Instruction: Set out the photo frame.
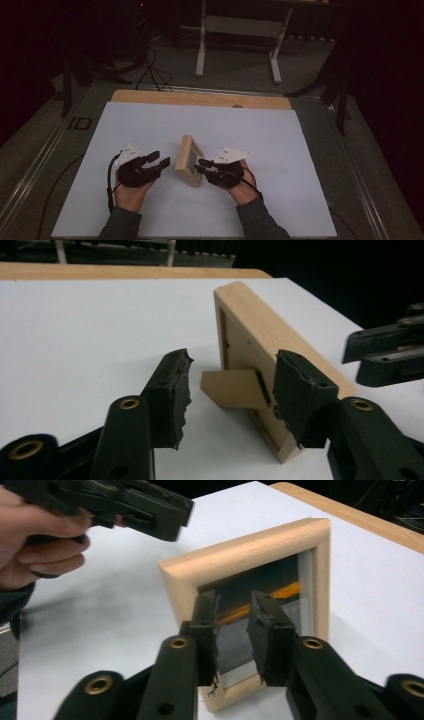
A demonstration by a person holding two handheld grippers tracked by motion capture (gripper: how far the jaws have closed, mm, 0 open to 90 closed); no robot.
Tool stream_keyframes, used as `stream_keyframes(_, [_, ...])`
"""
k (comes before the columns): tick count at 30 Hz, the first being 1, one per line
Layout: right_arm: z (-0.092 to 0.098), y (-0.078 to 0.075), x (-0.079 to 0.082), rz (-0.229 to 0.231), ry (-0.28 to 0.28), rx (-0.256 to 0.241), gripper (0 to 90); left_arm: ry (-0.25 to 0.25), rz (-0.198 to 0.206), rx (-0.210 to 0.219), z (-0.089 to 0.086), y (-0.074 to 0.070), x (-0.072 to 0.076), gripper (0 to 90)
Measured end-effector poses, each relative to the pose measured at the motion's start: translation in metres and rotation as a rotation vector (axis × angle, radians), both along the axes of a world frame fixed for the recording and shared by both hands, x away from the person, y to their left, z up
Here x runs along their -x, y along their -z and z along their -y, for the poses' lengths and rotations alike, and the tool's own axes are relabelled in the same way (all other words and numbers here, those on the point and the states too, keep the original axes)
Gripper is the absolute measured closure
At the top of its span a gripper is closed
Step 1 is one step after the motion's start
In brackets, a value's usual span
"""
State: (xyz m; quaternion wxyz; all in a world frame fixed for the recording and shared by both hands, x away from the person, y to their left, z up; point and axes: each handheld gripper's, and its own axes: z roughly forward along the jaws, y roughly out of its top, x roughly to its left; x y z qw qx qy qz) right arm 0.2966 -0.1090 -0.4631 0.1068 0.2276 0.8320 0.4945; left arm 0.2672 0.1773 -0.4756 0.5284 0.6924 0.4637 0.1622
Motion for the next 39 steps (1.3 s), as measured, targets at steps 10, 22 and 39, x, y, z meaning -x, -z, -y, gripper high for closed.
stream_keyframes(10, [0.007,0.0,-0.004,-0.007,0.045,-0.009,59.5,0.015,0.018,0.042,0.002,-0.01,0.006,38.9])
stream_keyframes(22, [0.013,-0.001,-0.007,-0.006,0.065,-0.014,57.3,0.039,0.033,0.021,0.018,-0.017,0.009,26.2])
stream_keyframes(39, [0.027,-0.007,-0.011,-0.002,0.107,-0.04,56.5,0.051,-0.001,-0.051,0.048,-0.003,0.003,19.5])
